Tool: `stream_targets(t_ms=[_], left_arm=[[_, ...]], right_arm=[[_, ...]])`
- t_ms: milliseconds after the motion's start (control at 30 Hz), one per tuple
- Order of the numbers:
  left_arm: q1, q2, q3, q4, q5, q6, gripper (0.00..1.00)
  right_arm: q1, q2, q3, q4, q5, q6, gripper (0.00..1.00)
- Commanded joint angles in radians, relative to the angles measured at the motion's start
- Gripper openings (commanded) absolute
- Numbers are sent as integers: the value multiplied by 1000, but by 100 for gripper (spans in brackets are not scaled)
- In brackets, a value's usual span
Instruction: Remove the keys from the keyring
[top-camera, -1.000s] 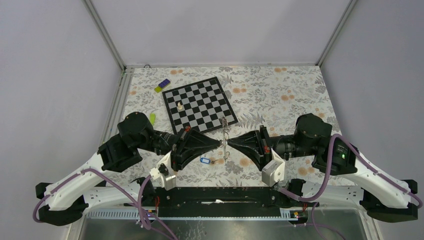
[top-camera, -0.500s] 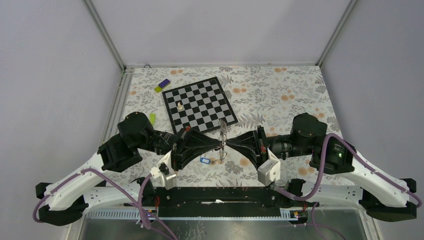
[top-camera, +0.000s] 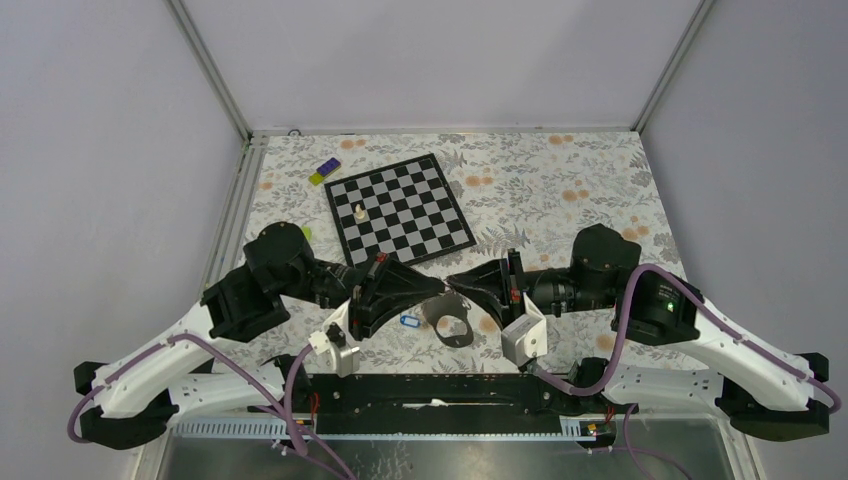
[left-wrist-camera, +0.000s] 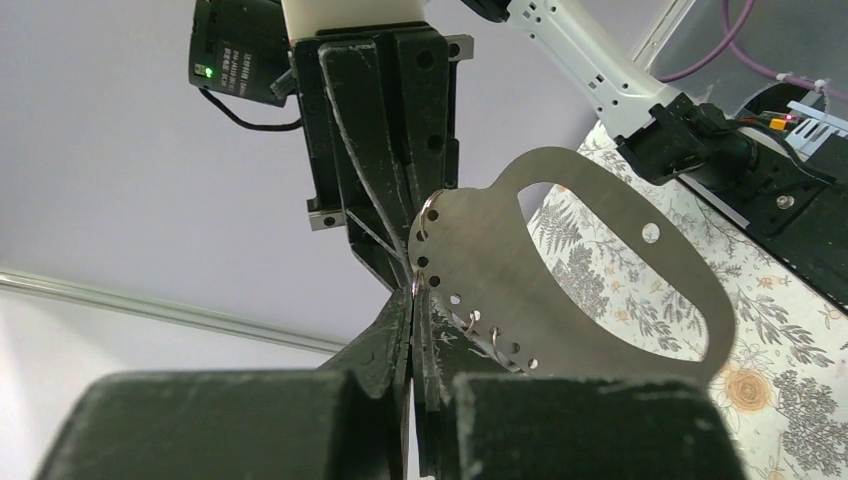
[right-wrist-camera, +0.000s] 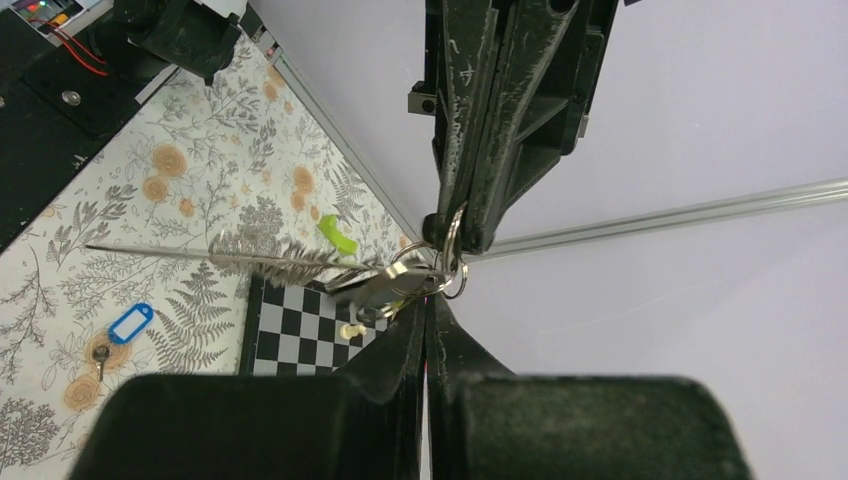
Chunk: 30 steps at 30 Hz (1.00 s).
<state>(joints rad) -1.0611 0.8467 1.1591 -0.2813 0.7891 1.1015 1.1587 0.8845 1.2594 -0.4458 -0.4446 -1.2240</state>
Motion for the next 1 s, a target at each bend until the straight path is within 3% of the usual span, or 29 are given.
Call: stream_targets(t_ms=[0, 600, 667, 833, 967], left_arm=[[0, 2, 47, 27, 16, 3, 0], [0, 2, 44, 9, -13, 6, 0], [0, -3, 39, 20, -21, 7, 0], [-2, -47, -34, 155, -43, -35, 0], [0, -62, -46, 205, -34, -50, 0]], right_arm=[[9, -11, 31, 28, 21, -8, 0], [9, -66, 18, 87, 31, 54, 0], [9, -87, -16, 160, 42, 140, 0], [9, -169, -143, 416, 84, 446, 25], [9, -213, -243, 623, 124, 743, 35]])
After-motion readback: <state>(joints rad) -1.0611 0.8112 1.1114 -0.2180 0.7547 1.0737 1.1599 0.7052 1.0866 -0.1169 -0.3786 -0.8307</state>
